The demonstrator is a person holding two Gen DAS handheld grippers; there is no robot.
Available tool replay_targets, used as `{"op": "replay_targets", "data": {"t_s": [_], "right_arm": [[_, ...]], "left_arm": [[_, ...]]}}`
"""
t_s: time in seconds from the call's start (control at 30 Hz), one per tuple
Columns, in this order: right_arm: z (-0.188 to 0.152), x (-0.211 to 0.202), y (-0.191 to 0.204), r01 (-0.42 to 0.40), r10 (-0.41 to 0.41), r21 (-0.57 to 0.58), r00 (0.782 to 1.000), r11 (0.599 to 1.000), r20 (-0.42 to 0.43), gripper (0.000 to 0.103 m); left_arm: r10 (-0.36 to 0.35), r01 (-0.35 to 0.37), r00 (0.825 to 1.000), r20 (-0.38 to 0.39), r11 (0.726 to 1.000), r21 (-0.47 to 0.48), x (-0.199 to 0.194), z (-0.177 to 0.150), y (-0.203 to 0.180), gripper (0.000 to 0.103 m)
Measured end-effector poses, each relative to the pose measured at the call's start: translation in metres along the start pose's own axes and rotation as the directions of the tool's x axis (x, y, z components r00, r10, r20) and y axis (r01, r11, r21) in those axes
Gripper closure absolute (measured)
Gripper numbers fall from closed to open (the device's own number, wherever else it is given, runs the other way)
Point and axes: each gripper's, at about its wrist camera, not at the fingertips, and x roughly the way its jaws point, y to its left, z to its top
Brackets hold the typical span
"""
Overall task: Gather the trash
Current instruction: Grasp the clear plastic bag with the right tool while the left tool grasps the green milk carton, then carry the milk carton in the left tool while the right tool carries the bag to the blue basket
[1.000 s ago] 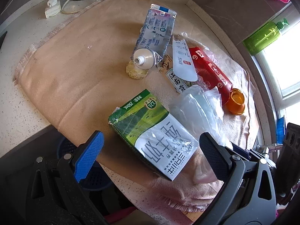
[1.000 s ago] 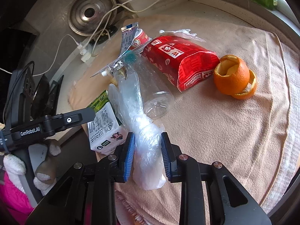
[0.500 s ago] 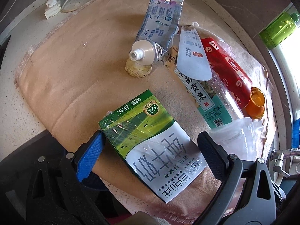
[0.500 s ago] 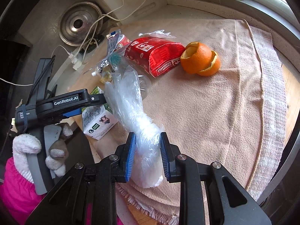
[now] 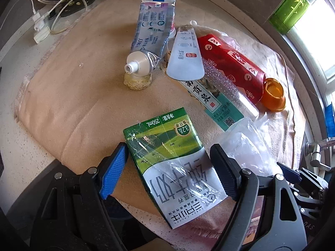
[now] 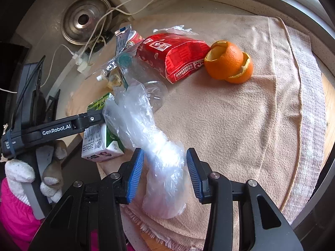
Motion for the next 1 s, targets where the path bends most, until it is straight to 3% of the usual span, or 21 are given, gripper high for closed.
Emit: {"op": "replay_targets", "data": {"t_s": [0.17, 0.23, 0.43, 0.7, 1.0], "right_arm": [[0.005, 0.009, 0.011, 0.023, -0.024, -0.055, 1.000, 0.998, -0.011, 0.062], [0.004, 0.010, 0.012, 0.025, -0.026, -0.050, 1.000, 0.998, -0.011, 0.069], [-0.008, -0.006, 0.009, 0.002, -0.002, 0.001, 1.000, 1.000, 0.027, 0.077], [-0.033, -0.044, 0.007, 0.007, -0.021, 0.106, 0.992, 0.994, 0.127, 0.078], [-0.059, -0.075, 0.039, 0.003, -0.024, 0.105, 0.980, 0.995, 0.195, 0.078]], "left_arm": [[-0.006, 0.006, 1.000, -0.001, 1.000, 0.024, 0.006, -0.002, -0.005, 0.020], [-0.032, 0.032, 0.999, -0.001, 0.999, 0.018, 0.004, -0.003, -0.001, 0.022], [-0.096, 0.096, 0.995, 0.012, 0.995, 0.007, -0.009, -0.010, 0.019, 0.029], [-0.153, 0.153, 0.987, 0.044, 0.988, 0.010, -0.030, -0.020, 0.042, 0.032], [-0.190, 0.185, 0.976, 0.107, 0.981, 0.054, -0.064, -0.041, 0.058, 0.033]]}}
